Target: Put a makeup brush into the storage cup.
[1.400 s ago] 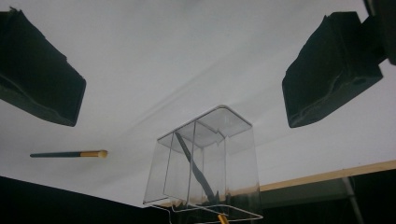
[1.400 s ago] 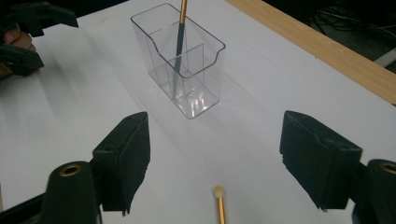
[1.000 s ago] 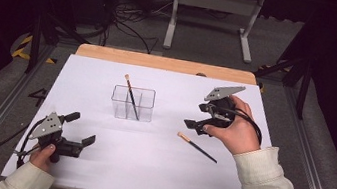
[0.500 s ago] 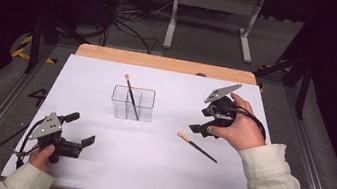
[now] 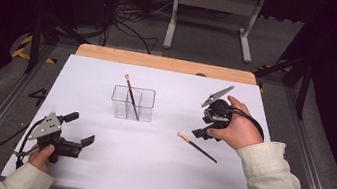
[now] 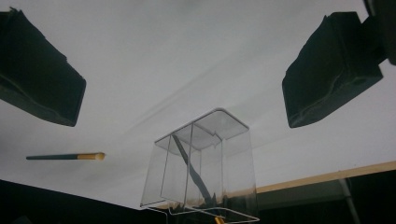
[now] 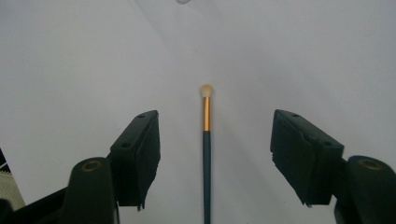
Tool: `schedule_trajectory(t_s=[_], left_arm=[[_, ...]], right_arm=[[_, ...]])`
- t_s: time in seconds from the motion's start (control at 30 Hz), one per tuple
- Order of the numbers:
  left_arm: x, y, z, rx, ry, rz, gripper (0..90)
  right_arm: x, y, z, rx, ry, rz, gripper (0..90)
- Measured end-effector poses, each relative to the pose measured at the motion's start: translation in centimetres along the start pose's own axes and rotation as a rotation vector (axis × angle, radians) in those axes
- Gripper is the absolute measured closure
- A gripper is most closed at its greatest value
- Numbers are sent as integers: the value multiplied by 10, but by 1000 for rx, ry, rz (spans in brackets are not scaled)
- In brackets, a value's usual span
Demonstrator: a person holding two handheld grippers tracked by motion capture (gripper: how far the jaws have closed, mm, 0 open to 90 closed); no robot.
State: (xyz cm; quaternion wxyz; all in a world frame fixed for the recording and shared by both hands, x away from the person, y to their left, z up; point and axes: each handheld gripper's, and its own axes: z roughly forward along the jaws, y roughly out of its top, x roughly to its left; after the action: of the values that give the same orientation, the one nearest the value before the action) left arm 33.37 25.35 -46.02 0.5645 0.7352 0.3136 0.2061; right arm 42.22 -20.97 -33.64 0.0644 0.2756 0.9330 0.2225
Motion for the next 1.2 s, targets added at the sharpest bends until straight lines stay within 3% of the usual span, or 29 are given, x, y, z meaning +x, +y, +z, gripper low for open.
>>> schedule_trajectory(t_s=[0.7, 0.93, 1.2], left_arm=[[-1, 1, -1, -33, -5, 8, 2], [-2, 1, -1, -49, -8, 7, 2], [-2, 0, -1, -34, -3, 12, 2]], right_arm=[[1, -9, 33, 130, 19, 0, 391], [2, -9, 43, 184, 38, -4, 448], [2, -13, 57, 241, 38, -4, 504]])
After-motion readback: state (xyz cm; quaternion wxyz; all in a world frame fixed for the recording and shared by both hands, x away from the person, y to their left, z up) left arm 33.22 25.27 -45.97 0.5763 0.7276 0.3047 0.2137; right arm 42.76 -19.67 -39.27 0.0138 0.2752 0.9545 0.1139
